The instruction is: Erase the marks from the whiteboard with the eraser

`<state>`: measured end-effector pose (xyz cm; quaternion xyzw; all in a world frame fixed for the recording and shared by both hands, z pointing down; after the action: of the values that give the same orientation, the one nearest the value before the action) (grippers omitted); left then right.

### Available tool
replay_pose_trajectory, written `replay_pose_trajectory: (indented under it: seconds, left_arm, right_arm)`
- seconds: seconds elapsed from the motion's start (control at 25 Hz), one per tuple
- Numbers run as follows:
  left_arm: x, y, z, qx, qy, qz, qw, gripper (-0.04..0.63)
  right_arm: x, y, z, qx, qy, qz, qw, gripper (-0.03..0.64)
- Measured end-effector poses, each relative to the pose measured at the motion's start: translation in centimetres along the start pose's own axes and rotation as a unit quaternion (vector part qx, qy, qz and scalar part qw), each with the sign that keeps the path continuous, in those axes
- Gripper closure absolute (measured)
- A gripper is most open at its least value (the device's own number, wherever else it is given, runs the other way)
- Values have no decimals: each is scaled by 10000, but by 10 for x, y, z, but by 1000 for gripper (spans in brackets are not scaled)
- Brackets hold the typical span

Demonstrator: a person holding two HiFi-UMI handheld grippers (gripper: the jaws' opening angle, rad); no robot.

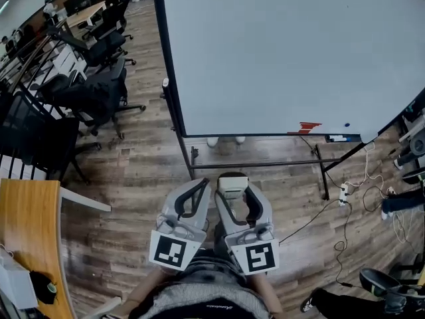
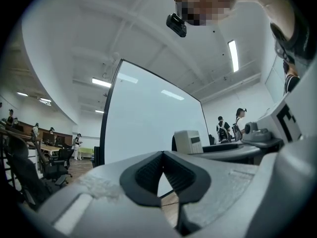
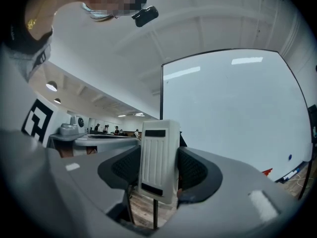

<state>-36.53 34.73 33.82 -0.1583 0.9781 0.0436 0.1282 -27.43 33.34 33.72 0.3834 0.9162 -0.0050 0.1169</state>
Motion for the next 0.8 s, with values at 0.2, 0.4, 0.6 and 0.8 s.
replay_pose_trajectory:
  seconds: [0.2, 0.4, 0.6, 0.8]
  left_arm:
    - [17, -74, 10, -75, -85, 255, 9996, 592]
    - [25, -126, 6, -38, -88, 451, 9989, 592]
    - [34, -154, -4, 111, -66, 784, 9968, 592]
    - [55, -158, -9, 216, -134, 1073, 9939, 592]
  right_arm:
    - [-58, -47, 25, -34, -9, 235, 9997, 374]
    - [-103, -85, 33, 61, -10, 455, 9989, 374]
    - [-130, -114, 32, 182, 52, 785, 9967, 374]
    - [-128, -141, 31, 214, 32, 1060, 9941, 374]
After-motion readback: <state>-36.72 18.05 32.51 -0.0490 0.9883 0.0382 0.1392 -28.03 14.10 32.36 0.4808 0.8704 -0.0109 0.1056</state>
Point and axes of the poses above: the fingertips, and each gripper's own axes: y backward along the fingers, x to its left, z out of its top, the point moved 4 cm from there along y, backward along the fingers, and after that the axes turned 13 degrees about -y, right-handed, at the moved point
